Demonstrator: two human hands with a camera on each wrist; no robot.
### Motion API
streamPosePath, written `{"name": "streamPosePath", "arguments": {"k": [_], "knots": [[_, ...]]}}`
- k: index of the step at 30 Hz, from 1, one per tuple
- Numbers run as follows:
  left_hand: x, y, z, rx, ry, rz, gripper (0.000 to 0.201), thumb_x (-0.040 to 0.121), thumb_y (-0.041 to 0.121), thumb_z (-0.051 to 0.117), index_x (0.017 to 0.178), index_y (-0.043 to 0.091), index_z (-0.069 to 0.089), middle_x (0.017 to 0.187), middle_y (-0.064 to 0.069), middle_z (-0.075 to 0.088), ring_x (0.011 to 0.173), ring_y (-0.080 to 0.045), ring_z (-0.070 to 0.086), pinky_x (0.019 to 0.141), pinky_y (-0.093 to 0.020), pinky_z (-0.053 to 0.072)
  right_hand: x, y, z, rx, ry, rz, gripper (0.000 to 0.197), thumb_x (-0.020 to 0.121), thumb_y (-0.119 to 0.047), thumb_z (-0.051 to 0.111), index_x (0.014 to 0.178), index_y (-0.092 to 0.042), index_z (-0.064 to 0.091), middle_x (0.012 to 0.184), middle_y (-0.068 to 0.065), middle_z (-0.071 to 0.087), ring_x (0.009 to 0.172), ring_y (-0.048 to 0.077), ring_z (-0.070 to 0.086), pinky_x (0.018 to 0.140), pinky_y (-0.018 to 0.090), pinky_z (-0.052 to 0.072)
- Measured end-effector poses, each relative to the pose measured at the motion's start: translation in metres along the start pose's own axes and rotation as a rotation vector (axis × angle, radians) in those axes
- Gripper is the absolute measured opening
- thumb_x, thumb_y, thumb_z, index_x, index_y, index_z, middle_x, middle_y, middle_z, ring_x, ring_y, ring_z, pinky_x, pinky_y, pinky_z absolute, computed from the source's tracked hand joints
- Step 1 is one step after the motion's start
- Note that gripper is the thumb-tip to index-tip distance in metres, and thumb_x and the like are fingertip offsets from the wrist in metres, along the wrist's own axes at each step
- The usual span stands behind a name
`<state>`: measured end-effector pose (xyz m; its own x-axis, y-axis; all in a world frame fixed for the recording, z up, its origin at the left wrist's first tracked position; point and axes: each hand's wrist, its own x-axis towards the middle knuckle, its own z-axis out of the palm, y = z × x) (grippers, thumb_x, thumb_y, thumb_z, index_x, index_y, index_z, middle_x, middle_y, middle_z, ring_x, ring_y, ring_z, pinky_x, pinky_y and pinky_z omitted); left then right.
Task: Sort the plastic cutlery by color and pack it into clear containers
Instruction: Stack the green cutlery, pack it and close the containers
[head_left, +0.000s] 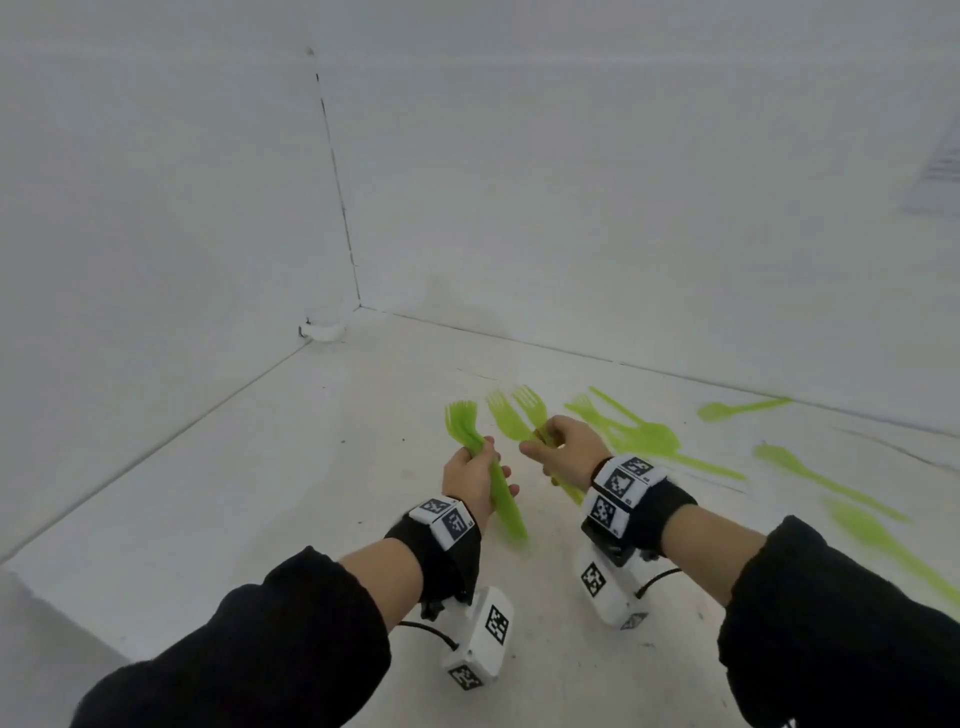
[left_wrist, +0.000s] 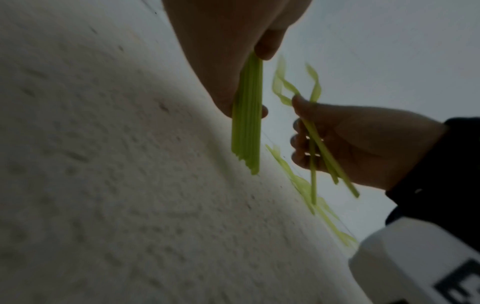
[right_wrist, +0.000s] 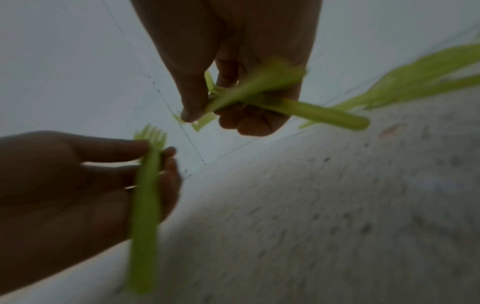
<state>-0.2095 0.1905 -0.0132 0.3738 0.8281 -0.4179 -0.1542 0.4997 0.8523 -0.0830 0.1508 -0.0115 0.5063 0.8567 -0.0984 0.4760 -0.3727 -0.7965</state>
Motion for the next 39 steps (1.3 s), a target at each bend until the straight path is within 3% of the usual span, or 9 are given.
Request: {"name": "streamPosePath", "arguments": {"k": [4, 9, 13, 19, 22, 27, 30, 33, 39], "knots": [[-0.004, -0.011, 0.014, 0.023, -0.068, -0.052, 0.019, 0.098, 0.008, 0.041, 0.090, 0.007, 0.058, 0.092, -0.016, 0.059, 0.075, -0.024, 0.056, 0.074, -0.039, 0.050, -0.016, 0.007, 0.014, 0.081, 0.026, 0.009, 0.037, 0.081, -0.033, 0.069, 0.065, -0.017, 0.040, 0.066, 0.002, 0.049, 0.057, 0.017, 0.047, 0.054, 0.028, 0.042], [-0.011, -0.018, 0.027, -0.030, -0.142, -0.175, 0.019, 0.095, 0.011, 0.045, 0.080, 0.010, 0.057, 0.075, -0.007, 0.055, 0.068, -0.019, 0.051, 0.062, -0.031, 0.045, -0.028, 0.020, 0.008, 0.075, 0.096, 0.032, 0.047, 0.080, -0.032, 0.069, 0.058, -0.018, 0.030, 0.062, 0.004, 0.038, 0.060, 0.020, 0.045, 0.058, 0.034, 0.039], [-0.016, -0.029, 0.040, 0.028, -0.186, -0.142, 0.019, 0.098, 0.016, 0.043, 0.086, 0.010, 0.057, 0.084, -0.010, 0.058, 0.068, -0.020, 0.057, 0.047, -0.025, 0.050, -0.037, 0.027, -0.003, 0.041, 0.050, 0.066, 0.037, 0.086, -0.031, 0.061, 0.063, -0.018, 0.035, 0.065, 0.005, 0.044, 0.064, 0.025, 0.052, 0.062, 0.037, 0.043], [-0.021, -0.033, 0.059, 0.013, -0.167, -0.128, 0.014, 0.098, 0.017, 0.046, 0.087, 0.011, 0.054, 0.087, -0.008, 0.056, 0.068, -0.021, 0.053, 0.060, -0.033, 0.047, -0.047, 0.031, -0.022, 0.106, 0.184, 0.103, 0.017, 0.096, -0.013, 0.040, 0.083, -0.006, 0.049, 0.076, 0.011, 0.050, 0.069, 0.024, 0.051, 0.065, 0.035, 0.050], [-0.026, -0.039, 0.068, 0.041, -0.179, -0.113, 0.012, 0.098, 0.018, 0.047, 0.093, 0.009, 0.053, 0.086, -0.008, 0.054, 0.068, -0.021, 0.051, 0.064, -0.035, 0.046, -0.054, 0.032, -0.036, 0.147, 0.205, 0.133, 0.025, 0.092, -0.013, 0.048, 0.068, -0.013, 0.045, 0.065, 0.003, 0.050, 0.073, 0.024, 0.053, 0.074, 0.043, 0.049], [-0.037, -0.044, 0.083, 0.094, -0.191, -0.100, 0.016, 0.098, 0.016, 0.044, 0.095, 0.006, 0.056, 0.087, -0.014, 0.061, 0.075, -0.026, 0.059, 0.067, -0.038, 0.051, -0.071, 0.034, -0.047, 0.031, 0.224, 0.122, 0.031, 0.090, -0.018, 0.055, 0.060, -0.018, 0.045, 0.073, 0.002, 0.055, 0.069, 0.017, 0.052, 0.062, 0.020, 0.041], [-0.042, -0.048, 0.092, 0.154, -0.169, -0.092, 0.021, 0.098, 0.017, 0.044, 0.090, 0.004, 0.058, 0.091, -0.021, 0.062, 0.087, -0.034, 0.062, 0.086, -0.051, 0.051, -0.079, 0.040, -0.051, 0.052, 0.289, 0.143, 0.008, 0.088, -0.017, 0.059, 0.093, -0.021, 0.054, 0.082, 0.002, 0.054, 0.079, 0.020, 0.054, 0.064, 0.023, 0.042], [-0.050, -0.052, 0.101, 0.120, -0.171, -0.103, 0.018, 0.098, 0.017, 0.045, 0.088, 0.006, 0.056, 0.084, -0.016, 0.062, 0.077, -0.030, 0.061, 0.075, -0.044, 0.051, -0.084, 0.048, -0.058, 0.245, 0.310, 0.212, 0.023, 0.087, -0.018, 0.062, 0.108, -0.018, 0.053, 0.086, 0.003, 0.059, 0.075, 0.018, 0.057, 0.061, 0.021, 0.045], [-0.062, -0.059, 0.119, 0.078, -0.190, -0.120, 0.018, 0.099, 0.017, 0.043, 0.103, 0.003, 0.053, 0.086, -0.014, 0.059, 0.072, -0.025, 0.058, 0.060, -0.035, 0.049, -0.092, 0.061, -0.078, 0.156, 0.333, 0.170, 0.009, 0.085, -0.021, 0.063, 0.086, -0.017, 0.055, 0.081, -0.002, 0.059, 0.068, 0.012, 0.054, 0.053, 0.014, 0.040]]}}
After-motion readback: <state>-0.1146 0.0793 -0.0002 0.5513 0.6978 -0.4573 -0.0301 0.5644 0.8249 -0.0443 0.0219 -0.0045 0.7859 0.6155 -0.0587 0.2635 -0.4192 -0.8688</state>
